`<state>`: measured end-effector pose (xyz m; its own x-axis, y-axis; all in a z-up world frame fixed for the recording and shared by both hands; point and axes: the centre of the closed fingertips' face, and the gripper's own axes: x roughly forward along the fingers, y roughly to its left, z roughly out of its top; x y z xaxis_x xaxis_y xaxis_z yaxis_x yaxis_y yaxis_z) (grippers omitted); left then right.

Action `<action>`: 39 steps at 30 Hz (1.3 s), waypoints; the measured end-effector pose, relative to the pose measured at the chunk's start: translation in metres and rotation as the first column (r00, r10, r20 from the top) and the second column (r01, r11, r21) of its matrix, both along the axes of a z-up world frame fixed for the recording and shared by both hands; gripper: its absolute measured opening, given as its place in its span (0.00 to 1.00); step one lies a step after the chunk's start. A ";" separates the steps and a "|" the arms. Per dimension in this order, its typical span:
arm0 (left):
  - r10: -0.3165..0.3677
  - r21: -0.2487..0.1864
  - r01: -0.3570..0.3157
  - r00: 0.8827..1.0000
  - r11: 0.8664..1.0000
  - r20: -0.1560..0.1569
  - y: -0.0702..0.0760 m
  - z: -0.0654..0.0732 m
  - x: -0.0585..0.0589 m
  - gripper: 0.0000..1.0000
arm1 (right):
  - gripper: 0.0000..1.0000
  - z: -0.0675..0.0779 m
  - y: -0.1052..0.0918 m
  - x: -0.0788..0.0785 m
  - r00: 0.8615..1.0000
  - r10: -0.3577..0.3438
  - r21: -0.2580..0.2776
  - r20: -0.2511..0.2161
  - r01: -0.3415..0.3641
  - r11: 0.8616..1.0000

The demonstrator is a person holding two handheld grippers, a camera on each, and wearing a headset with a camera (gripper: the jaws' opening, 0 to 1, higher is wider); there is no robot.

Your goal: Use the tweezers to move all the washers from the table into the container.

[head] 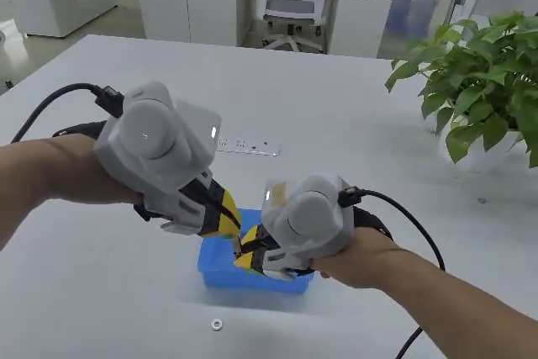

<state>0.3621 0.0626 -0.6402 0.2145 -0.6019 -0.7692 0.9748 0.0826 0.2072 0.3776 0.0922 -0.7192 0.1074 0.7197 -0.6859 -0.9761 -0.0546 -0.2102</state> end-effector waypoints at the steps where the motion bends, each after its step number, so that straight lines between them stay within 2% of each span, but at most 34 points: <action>1: 0.000 -0.001 0.000 1.000 1.000 -0.001 0.000 -0.001 0.001 0.05 | 0.09 -0.001 0.000 0.001 1.000 -0.001 0.000 -0.002 0.001 1.000; 22: -0.005 0.007 0.006 1.000 1.000 -0.028 0.001 -0.026 0.027 0.05 | 0.09 -0.025 -0.002 0.023 0.999 -0.017 -0.003 -0.042 0.017 1.000; 39: 0.002 0.013 -0.002 0.999 1.000 -0.055 0.005 -0.043 0.041 0.05 | 0.09 -0.043 0.001 0.036 0.998 -0.016 -0.009 -0.067 0.016 1.000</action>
